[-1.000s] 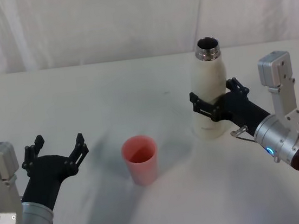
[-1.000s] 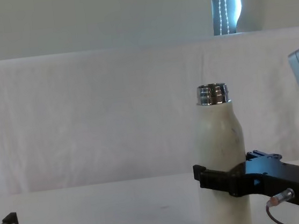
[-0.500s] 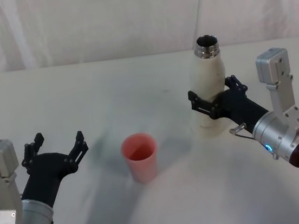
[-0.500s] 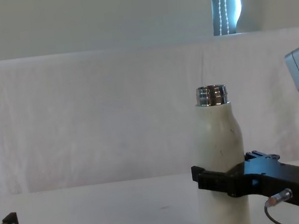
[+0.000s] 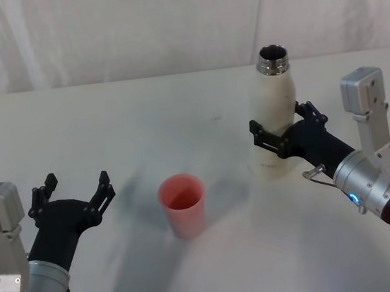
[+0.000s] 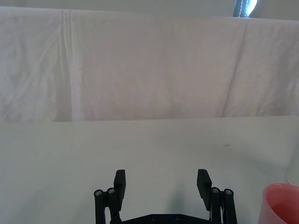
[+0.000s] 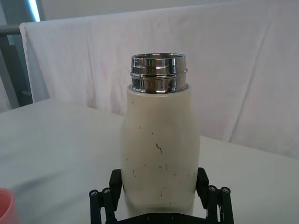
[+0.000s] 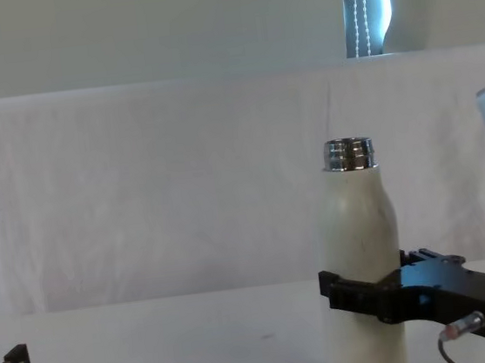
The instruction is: Grasp the thermos with one hand and pour water into the cup lid.
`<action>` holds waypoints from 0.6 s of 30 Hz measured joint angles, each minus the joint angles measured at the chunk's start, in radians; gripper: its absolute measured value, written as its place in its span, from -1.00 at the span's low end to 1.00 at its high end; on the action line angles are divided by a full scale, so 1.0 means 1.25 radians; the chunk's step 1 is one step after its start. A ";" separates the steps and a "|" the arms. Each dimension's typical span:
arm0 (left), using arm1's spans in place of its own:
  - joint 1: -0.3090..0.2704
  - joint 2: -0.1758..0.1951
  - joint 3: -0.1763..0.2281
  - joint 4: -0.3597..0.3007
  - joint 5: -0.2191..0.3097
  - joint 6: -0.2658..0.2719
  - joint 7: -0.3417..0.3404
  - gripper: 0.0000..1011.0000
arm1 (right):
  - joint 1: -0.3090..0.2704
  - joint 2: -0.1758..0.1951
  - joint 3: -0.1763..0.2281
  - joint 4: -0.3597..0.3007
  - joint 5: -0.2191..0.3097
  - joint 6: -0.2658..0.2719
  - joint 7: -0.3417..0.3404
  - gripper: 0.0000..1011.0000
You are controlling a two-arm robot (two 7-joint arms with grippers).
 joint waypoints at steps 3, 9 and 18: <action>0.000 0.000 0.000 0.000 0.000 0.000 0.000 0.98 | -0.017 0.003 0.007 -0.019 0.003 -0.001 -0.007 0.98; 0.000 0.000 0.000 0.000 0.000 0.000 0.000 0.98 | -0.042 0.009 0.017 -0.051 0.006 -0.002 -0.016 0.98; 0.000 0.000 0.000 0.000 0.000 0.000 0.000 0.98 | -0.096 0.020 0.037 -0.113 0.008 -0.002 -0.039 0.98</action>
